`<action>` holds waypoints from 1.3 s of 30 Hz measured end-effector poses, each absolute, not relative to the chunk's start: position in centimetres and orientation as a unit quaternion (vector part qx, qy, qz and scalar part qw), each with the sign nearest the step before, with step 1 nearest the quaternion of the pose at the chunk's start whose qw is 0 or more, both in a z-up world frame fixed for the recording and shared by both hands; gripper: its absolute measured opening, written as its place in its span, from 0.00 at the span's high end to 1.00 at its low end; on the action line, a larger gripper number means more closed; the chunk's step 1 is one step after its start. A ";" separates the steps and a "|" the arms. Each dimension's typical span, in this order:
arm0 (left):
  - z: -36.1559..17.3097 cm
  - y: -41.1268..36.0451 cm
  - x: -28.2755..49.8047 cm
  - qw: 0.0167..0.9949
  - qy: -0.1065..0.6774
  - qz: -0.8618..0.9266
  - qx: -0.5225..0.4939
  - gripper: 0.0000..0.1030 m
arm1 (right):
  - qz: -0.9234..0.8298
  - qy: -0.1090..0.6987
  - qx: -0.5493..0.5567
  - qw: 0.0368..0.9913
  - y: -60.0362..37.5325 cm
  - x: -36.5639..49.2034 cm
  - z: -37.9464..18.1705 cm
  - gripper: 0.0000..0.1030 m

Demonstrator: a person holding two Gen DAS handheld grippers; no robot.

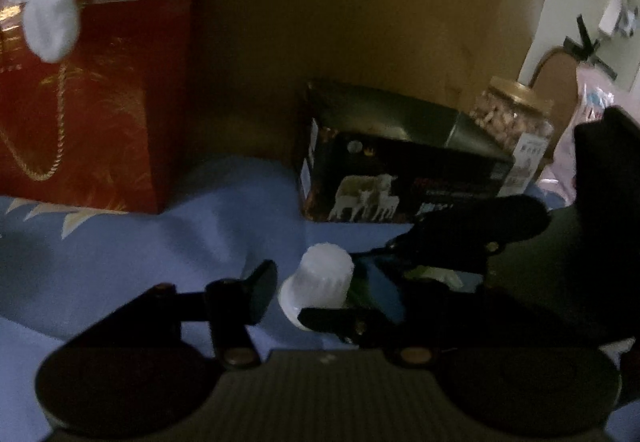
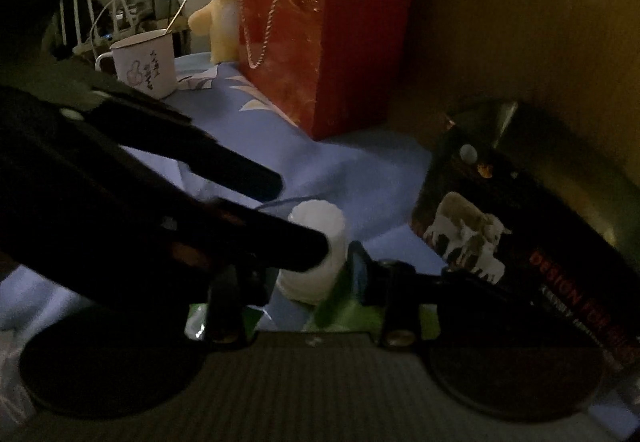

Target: Organize snacks

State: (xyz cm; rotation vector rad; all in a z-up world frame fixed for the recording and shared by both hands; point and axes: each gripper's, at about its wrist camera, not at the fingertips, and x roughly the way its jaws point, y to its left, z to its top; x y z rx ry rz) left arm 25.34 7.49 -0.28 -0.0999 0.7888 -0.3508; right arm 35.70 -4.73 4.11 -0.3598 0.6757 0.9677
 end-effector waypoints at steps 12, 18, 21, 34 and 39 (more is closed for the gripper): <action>8.2 5.2 27.8 0.936 0.288 -0.195 -0.060 0.70 | 0.415 0.239 -0.082 0.874 -9.9 44.1 16.0 0.64; 7.2 2.2 33.7 0.925 0.303 -0.208 -0.093 0.70 | 0.369 0.272 -0.044 0.887 -11.3 53.1 19.6 0.64; 5.2 1.4 35.5 0.918 0.328 -0.197 -0.099 0.69 | 0.357 0.312 -0.030 0.880 -11.6 58.3 19.5 0.63; 3.9 10.7 29.5 0.901 0.365 -0.175 -0.157 0.57 | 0.412 0.356 0.035 0.838 -14.2 64.0 27.0 0.62; -1.6 12.6 29.3 0.848 0.440 -0.166 -0.246 0.44 | 0.396 0.473 0.107 0.780 -14.3 68.5 25.4 0.62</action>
